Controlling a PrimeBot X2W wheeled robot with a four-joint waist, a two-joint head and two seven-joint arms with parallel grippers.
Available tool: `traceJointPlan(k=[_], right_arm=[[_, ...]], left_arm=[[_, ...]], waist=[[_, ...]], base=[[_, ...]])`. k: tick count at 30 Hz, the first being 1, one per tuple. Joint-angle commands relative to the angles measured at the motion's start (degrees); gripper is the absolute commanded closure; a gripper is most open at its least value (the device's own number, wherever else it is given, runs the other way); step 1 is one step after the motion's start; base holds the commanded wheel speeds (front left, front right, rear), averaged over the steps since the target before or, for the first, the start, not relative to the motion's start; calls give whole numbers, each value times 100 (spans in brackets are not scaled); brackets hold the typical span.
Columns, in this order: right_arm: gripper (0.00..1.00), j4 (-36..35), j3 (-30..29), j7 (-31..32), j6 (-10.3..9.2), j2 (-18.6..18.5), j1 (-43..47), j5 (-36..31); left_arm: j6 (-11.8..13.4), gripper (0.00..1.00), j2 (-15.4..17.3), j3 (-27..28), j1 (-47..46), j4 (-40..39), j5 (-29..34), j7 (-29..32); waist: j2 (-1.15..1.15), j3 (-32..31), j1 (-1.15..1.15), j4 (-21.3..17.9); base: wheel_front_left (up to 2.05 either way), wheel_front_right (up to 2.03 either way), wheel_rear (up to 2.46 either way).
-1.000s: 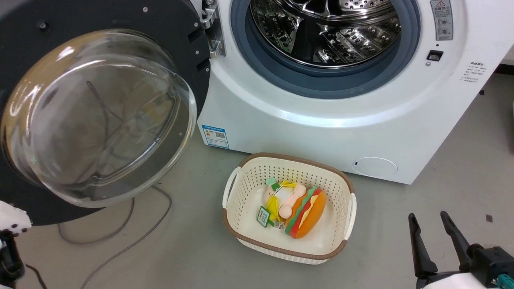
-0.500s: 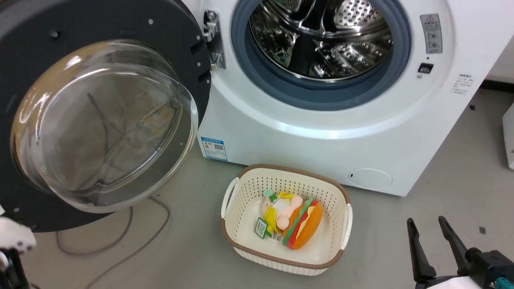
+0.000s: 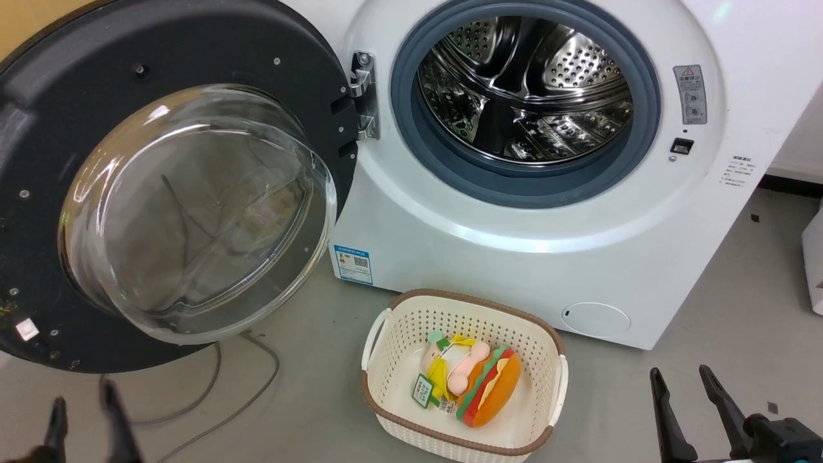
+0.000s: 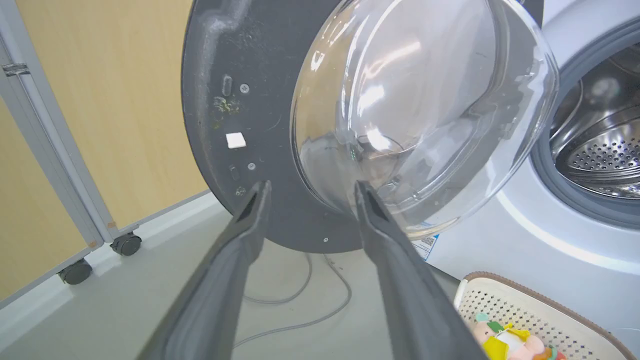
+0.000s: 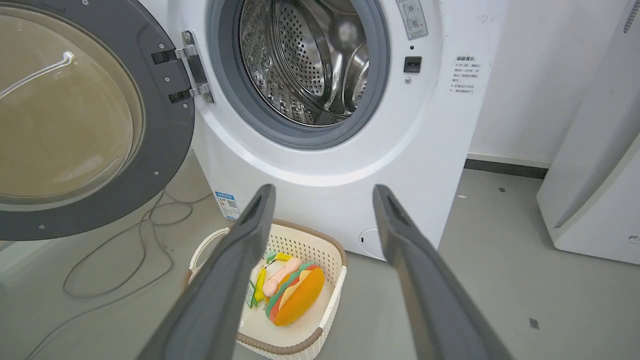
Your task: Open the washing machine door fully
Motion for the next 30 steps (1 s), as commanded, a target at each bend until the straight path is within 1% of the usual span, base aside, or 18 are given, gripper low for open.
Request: traceJointPlan(k=[1, 5, 9, 13, 18, 21, 26, 30], right_arm=[[0, -19, 9, -14, 29, 7, 72, -4], [0, -70, 40, 36, 29, 7, 65, -45], [0, -189, 91, 89, 29, 7, 64, -68], [0, -293, 127, 151, 29, 7, 78, -130], [0, -438, 234, 214, 29, 7, 86, -217], [0, -470, 319, 239, 29, 7, 113, -219], [0, -479, 375, 294, 29, 7, 158, -246], [0, -464, 398, 299, 29, 7, 177, -244]], left_arm=[[36, 0, -51, -121, 140, -128, 113, 13], [73, 0, -148, -397, 314, -333, 302, 37], [-7, 0, -154, -719, 184, -402, 510, 28], [-141, 0, -127, -1074, -12, -404, 710, 78], [-333, 0, -52, -1404, -255, -262, 887, 102], [-403, 0, -69, -1558, -348, -133, 936, 116], [-441, 0, -127, -1732, -429, 84, 978, 130], [-431, 0, -170, -1786, -406, 200, 955, 139]], waist=[[0, -25, 0, -3], [0, -47, 0, -72], [0, -63, 0, -208], [0, -110, 0, -451], [0, -170, 0, -878], [0, -213, 0, -1136], [0, -228, 0, -1458], [0, -211, 0, -1568]], base=[[0, 0, 0], [0, 0, 0], [0, 0, 0], [0, 0, 0], [0, 0, 0], [0, 0, 0], [0, 0, 0], [0, 0, 0]])
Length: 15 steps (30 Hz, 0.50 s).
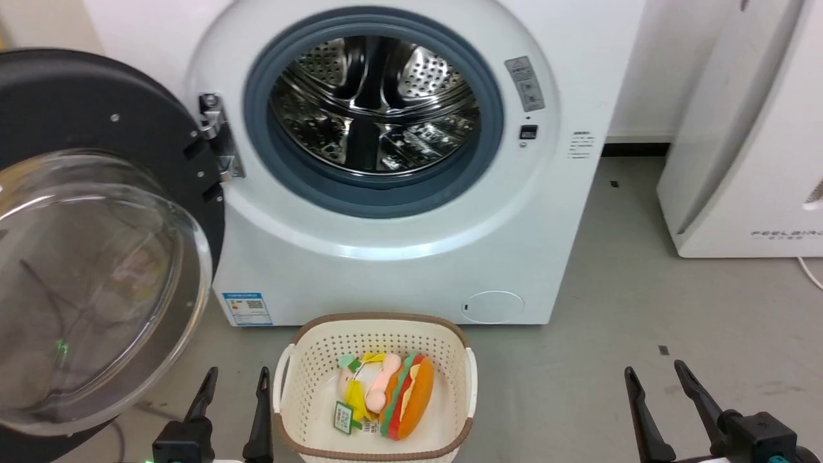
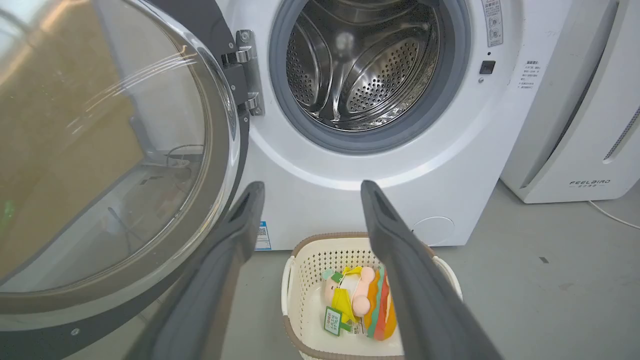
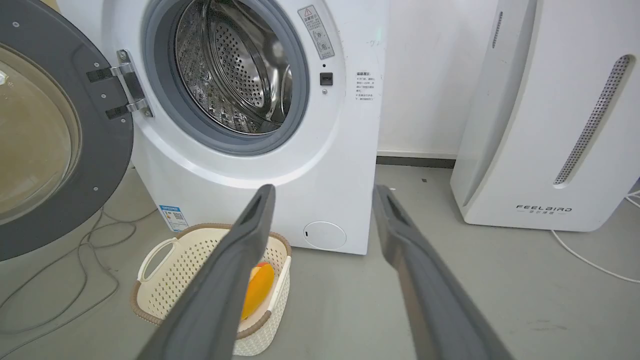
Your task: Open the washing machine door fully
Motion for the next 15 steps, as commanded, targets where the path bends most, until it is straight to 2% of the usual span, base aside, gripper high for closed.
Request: traceJointPlan(k=[1, 10, 11, 15], right_arm=[[0, -6, 6, -11, 29, 5, 76, -22], [0, 52, 59, -28, 29, 5, 32, 18], [100, 45, 51, 0, 0, 0, 2, 3], [100, 47, 51, 12, -9, 0, -16, -6]], left_arm=[[12, 0, -17, -7, -37, 42, -7, 22], [94, 0, -4, -2, 47, 87, -40, 14], [79, 100, -21, 0, 13, 86, -33, 3], [62, 100, -41, 21, 3, 76, -11, 22]], waist=[[0, 12, 0, -49], [0, 49, 0, 9], [0, 49, 0, 7], [0, 53, 0, 7]], base=[[0, 0, 0], [0, 0, 0], [0, 0, 0], [0, 0, 0]])
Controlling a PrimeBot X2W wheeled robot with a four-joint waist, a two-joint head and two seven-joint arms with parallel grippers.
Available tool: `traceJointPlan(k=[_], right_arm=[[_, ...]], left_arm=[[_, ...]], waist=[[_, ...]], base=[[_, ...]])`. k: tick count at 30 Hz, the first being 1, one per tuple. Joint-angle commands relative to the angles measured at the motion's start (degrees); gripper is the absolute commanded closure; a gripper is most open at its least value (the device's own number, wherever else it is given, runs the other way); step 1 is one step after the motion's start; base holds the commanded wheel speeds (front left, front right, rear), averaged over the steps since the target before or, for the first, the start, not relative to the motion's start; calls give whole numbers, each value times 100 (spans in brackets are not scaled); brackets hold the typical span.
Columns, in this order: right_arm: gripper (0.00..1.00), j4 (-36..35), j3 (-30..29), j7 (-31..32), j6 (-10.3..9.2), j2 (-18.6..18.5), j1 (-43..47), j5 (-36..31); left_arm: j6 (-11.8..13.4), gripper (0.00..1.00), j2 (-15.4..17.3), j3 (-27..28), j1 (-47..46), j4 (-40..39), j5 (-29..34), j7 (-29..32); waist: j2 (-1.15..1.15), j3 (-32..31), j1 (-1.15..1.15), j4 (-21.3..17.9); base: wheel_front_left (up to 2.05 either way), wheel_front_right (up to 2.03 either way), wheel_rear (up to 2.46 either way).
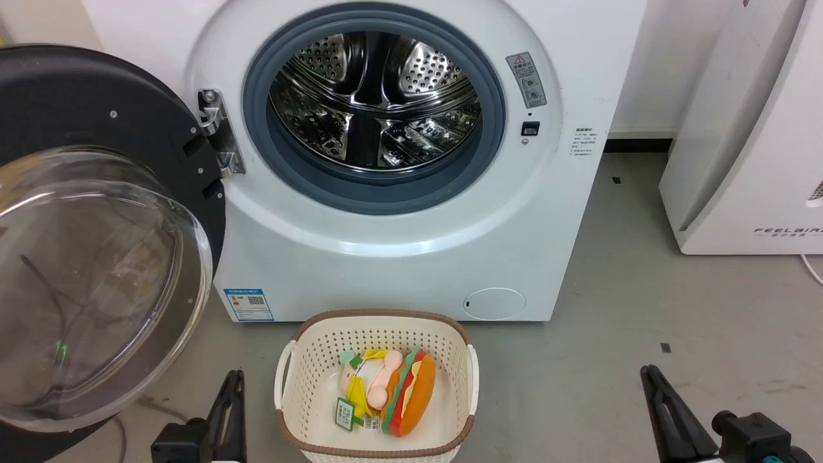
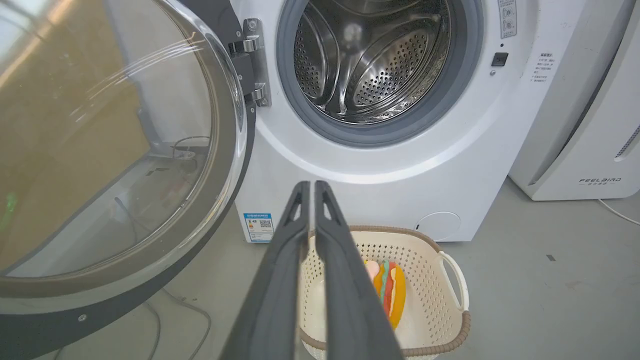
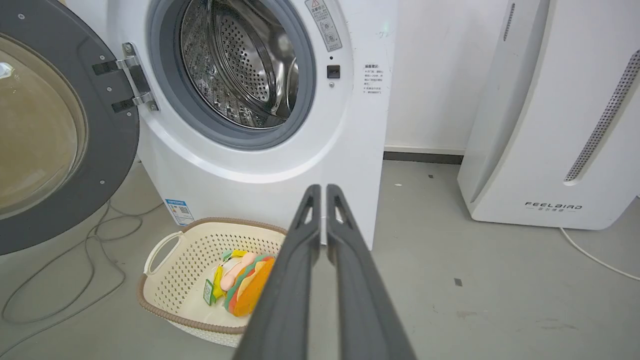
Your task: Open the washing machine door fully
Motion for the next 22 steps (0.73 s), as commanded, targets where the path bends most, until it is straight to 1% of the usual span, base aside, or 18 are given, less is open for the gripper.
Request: traceJointPlan(k=[1, 22], right_arm=[[100, 3, 1, 16, 1, 0, -24, -12], [100, 22, 3, 115, 7, 1, -168, -93]], left_arm=[[-21, 100, -23, 22, -14, -16, 34, 33], [-156, 100, -169, 169, -99, -122, 238, 234]], waist=[[0, 4, 0, -1], [0, 35, 0, -7]], base=[[0, 0, 0], [0, 0, 0]])
